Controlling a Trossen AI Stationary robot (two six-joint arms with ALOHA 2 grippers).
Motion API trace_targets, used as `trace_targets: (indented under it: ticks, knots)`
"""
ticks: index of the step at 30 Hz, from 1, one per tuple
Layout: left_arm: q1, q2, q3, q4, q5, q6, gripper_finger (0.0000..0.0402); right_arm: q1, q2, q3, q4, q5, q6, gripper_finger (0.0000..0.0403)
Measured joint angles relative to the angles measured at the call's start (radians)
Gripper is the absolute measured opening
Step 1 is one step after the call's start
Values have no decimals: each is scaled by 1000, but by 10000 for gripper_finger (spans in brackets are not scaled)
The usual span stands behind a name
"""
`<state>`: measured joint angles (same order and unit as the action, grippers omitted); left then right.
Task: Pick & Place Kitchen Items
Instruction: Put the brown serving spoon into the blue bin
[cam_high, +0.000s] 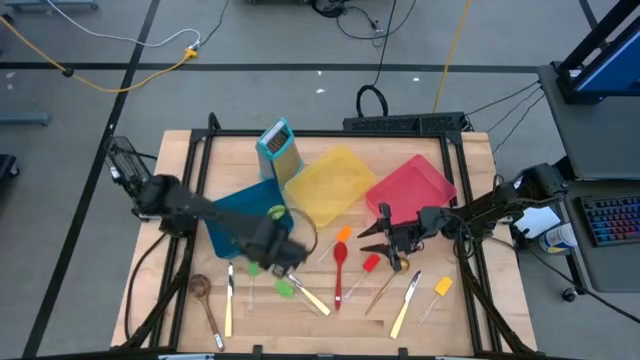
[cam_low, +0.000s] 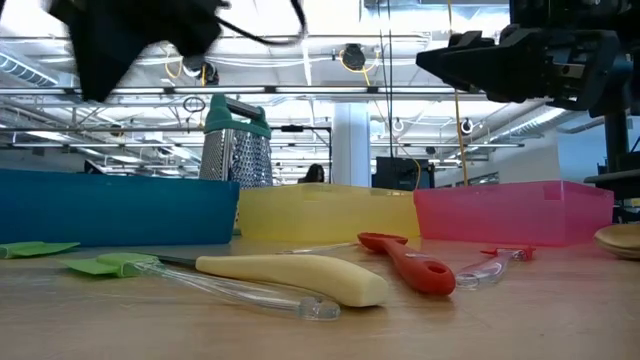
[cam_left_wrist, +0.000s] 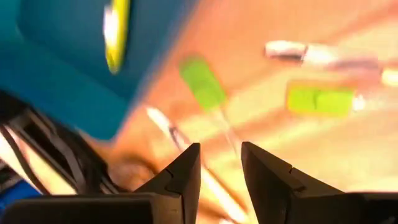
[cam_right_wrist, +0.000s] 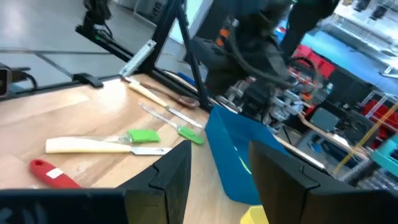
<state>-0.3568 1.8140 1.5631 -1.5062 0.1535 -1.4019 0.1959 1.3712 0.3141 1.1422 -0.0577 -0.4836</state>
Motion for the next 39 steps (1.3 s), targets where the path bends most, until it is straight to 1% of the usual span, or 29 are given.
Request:
trace_targets:
  ticks: [3,6,9,11,15,18,20,24,27,30,33,35,39]
  knots:
    - [-96,1,-2,32,5,-162,122,-7,0,0,11,0,17,155]
    - [-183,1,-2,41,18,-360,122,-10,0,0,26,0,25,155]
    - [-263,1,-2,77,28,-545,122,-10,0,0,31,0,26,155]
    - [-308,1,-2,71,35,-654,122,-10,0,0,31,0,27,155]
    - [-383,1,-23,83,41,-809,122,-10,0,0,36,0,30,155]
    - [-421,-14,-64,132,42,-858,122,-10,0,0,37,0,30,155]
    - [-432,-34,-111,214,45,-860,122,-9,0,0,36,0,31,155]
    - [-444,-85,-268,413,60,-879,122,-9,0,0,35,0,31,155]
    - [-458,-119,-399,587,112,-903,122,-9,0,0,35,0,31,155]
    - [-471,-143,-494,698,156,-931,122,-9,0,0,34,0,31,155]
    - [-481,-154,-560,755,192,-948,122,-9,0,0,31,0,31,155]
    - [-483,-155,-580,758,218,-954,122,-9,0,0,30,0,31,155]
    - [-497,-155,-611,752,234,-965,122,-9,0,0,27,0,45,155]
